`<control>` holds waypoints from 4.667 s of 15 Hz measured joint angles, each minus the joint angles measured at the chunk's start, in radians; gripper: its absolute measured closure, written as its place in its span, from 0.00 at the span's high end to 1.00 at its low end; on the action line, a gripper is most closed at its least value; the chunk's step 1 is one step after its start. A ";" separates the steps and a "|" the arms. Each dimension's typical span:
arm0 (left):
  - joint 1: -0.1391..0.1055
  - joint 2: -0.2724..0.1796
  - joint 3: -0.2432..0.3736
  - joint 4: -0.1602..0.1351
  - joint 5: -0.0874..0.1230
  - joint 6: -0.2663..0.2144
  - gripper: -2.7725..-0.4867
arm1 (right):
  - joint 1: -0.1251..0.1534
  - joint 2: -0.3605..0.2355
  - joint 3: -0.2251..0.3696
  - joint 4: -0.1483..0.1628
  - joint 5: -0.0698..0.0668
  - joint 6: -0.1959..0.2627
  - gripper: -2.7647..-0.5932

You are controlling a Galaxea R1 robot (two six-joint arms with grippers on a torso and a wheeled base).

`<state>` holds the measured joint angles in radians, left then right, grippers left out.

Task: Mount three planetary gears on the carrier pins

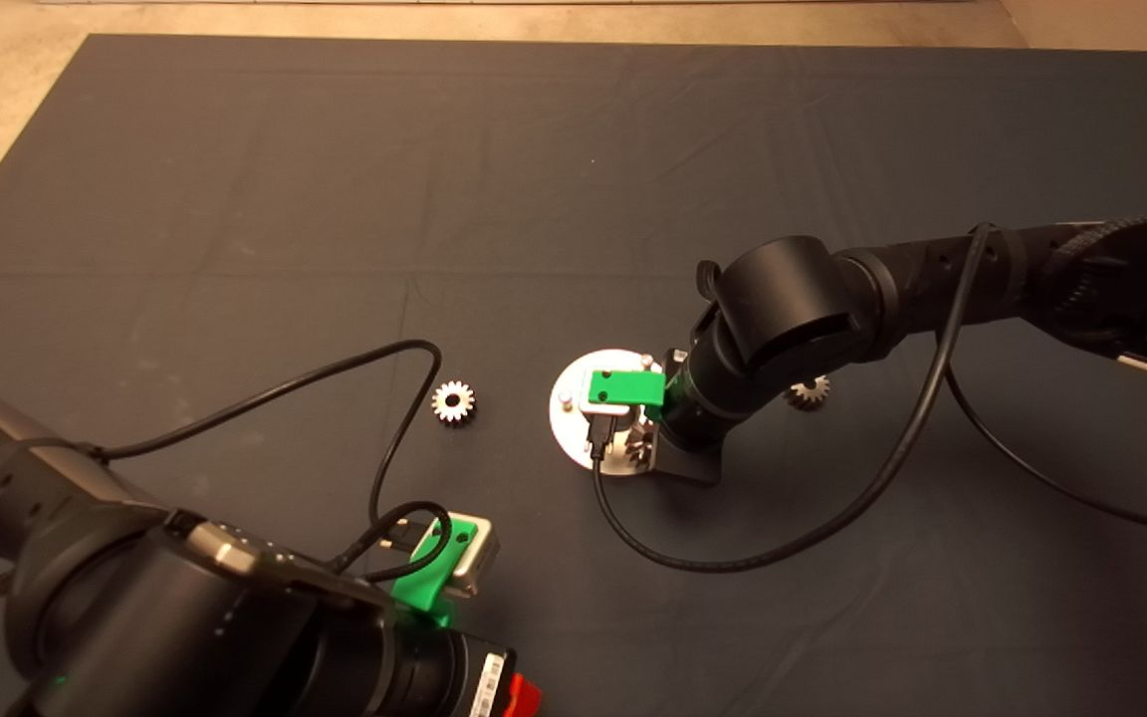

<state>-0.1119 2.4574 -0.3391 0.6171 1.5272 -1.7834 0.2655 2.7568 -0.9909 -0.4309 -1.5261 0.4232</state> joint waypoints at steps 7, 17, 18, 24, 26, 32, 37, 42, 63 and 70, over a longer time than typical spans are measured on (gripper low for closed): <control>0.000 0.003 0.000 0.000 0.000 0.000 0.74 | 0.000 0.010 -0.019 0.001 -0.008 0.000 0.10; 0.000 0.002 0.000 0.000 0.000 0.000 0.74 | 0.000 0.014 -0.023 0.000 -0.009 0.000 0.10; 0.000 0.002 0.000 0.000 0.000 0.000 0.74 | 0.000 0.014 -0.023 0.000 -0.009 0.000 0.10; 0.000 0.002 0.000 0.000 0.000 0.000 0.74 | 0.000 0.014 -0.023 0.000 -0.008 -0.001 0.16; 0.000 0.002 0.000 0.000 0.000 0.000 0.74 | 0.000 0.014 -0.023 0.000 -0.008 -0.003 0.17; 0.000 0.000 0.000 0.000 0.000 0.000 0.74 | 0.001 0.014 -0.023 0.000 -0.006 -0.004 0.28; 0.000 -0.001 0.000 0.000 0.000 0.000 0.74 | 0.001 0.010 -0.022 0.000 -0.005 -0.004 0.40; 0.000 -0.001 0.000 0.000 0.000 0.000 0.74 | 0.001 -0.026 0.020 0.000 -0.003 -0.003 0.55; 0.000 0.006 0.000 0.000 0.000 0.000 0.74 | 0.051 -0.419 0.131 0.000 -0.004 0.214 0.67; 0.000 0.006 0.000 0.000 0.000 0.000 0.74 | 0.057 -0.408 0.019 -0.001 -0.005 0.229 0.67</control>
<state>-0.1119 2.4630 -0.3391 0.6172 1.5272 -1.7834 0.3221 2.3492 -0.9722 -0.4315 -1.5309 0.6524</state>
